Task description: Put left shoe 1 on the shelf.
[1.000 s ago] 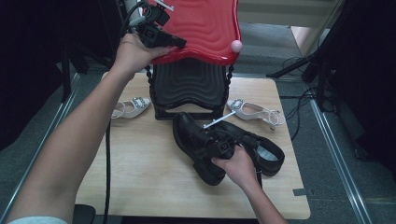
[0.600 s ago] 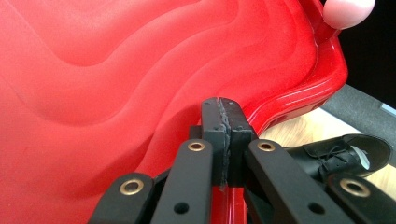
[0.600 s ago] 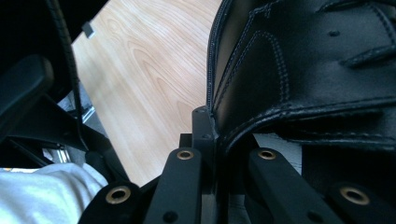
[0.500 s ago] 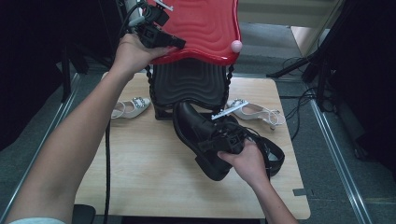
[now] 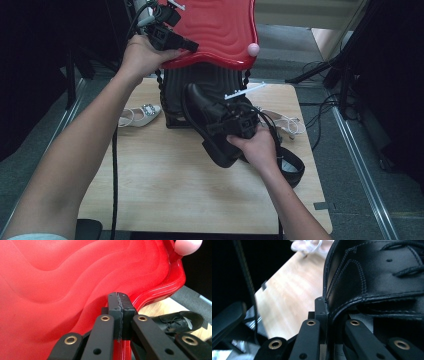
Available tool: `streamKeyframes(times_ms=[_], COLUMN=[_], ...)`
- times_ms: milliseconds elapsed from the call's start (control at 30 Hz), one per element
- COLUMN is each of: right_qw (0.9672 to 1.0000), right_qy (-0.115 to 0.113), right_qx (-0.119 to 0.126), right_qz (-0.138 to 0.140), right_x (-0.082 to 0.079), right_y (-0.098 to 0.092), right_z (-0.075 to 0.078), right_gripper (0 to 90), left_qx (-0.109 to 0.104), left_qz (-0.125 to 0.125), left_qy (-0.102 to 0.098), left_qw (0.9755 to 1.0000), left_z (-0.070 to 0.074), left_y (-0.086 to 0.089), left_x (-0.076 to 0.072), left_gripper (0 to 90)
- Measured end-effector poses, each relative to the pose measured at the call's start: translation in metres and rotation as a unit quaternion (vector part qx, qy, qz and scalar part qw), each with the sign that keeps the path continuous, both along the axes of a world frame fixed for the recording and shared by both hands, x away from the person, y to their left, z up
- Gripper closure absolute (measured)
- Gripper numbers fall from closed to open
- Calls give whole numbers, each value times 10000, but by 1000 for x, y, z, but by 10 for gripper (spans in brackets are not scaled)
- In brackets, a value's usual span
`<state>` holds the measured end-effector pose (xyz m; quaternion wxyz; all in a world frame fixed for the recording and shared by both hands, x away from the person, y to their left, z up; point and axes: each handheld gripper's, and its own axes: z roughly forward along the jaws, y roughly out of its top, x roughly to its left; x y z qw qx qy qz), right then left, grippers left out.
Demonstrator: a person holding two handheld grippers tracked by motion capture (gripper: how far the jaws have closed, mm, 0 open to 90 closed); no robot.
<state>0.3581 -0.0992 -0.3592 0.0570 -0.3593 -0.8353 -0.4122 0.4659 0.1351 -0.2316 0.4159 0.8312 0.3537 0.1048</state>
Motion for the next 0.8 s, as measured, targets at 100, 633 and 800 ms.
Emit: streamKeyframes(times_ms=[100,633,800], right_qw=[9999,9910,9840], right_qy=[-144,-1039,-1483], right_qx=[44,223,10], right_qz=[-81,-816,-991], right_x=[11,50,54], right_y=[8,43,58], right_z=[0,-15,-17], right_gripper=[874,873,872], left_qx=[15,-9,-49], left_qz=[6,-11,-4], left_qy=[10,77,99], left_qw=[10000,10000,9999], left_z=[0,0,0], left_y=[-1,1,1], left_x=[0,0,0], left_gripper=[900,900,900])
